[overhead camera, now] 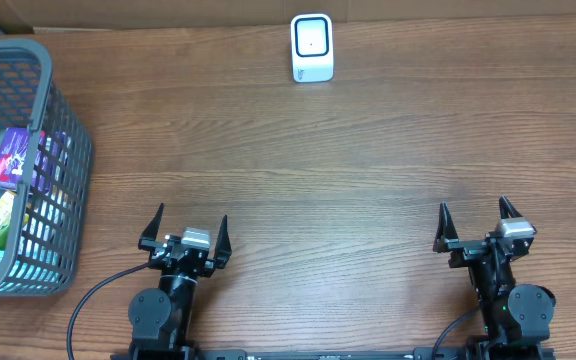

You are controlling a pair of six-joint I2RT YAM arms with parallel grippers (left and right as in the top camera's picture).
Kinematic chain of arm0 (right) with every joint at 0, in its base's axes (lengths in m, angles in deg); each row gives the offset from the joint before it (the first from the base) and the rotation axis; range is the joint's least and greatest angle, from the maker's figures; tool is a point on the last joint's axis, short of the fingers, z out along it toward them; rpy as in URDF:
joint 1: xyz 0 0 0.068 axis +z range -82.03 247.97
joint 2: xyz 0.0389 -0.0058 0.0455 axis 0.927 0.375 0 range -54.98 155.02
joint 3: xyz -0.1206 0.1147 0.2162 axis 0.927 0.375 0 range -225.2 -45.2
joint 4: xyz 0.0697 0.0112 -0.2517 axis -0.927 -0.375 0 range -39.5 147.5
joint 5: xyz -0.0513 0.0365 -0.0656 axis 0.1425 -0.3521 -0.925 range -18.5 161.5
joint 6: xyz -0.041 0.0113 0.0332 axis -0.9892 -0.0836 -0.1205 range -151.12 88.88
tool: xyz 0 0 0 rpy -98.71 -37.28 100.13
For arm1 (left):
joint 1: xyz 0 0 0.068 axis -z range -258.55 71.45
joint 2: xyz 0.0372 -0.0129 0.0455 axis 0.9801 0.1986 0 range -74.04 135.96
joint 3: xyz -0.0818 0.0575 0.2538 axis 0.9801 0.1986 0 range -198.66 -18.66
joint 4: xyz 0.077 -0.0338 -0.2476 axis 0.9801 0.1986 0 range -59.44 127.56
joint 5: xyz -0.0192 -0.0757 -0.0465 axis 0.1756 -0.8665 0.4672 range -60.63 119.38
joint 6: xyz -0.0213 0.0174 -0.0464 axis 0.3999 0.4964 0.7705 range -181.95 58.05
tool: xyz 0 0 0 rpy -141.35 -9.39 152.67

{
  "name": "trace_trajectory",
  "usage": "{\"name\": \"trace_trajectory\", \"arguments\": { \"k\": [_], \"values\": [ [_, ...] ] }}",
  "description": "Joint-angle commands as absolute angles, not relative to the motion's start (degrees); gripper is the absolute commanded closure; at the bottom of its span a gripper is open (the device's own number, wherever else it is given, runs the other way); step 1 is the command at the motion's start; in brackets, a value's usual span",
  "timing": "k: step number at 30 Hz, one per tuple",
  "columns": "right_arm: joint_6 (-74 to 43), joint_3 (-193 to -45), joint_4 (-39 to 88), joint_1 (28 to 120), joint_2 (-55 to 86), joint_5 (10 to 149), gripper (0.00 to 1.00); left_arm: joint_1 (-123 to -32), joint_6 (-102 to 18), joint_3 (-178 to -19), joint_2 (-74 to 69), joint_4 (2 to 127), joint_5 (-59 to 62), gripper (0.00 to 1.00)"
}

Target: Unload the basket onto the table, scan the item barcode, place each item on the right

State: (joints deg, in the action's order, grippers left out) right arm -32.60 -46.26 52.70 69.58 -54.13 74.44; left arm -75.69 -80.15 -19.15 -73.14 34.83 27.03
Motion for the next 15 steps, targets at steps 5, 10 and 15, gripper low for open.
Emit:
{"name": "trace_trajectory", "arguments": {
  "k": [5, 10, 15],
  "values": [
    [-32.66, -45.67, 52.90, 69.89, -54.81, 74.11, 0.00, -76.02, -79.93, -18.93, -73.73, 34.87, 27.42, 0.00],
    [-32.68, -45.67, 53.36, 69.89, -54.81, 74.11, 0.00, -76.02, -79.93, -18.93, -73.73, 34.85, 27.44, 0.00],
    [-32.86, -45.67, 52.85, 69.84, -54.81, 72.69, 0.00, -76.02, -79.95, -18.93, -73.73, 34.87, 27.44, 0.00]
  ]
}}
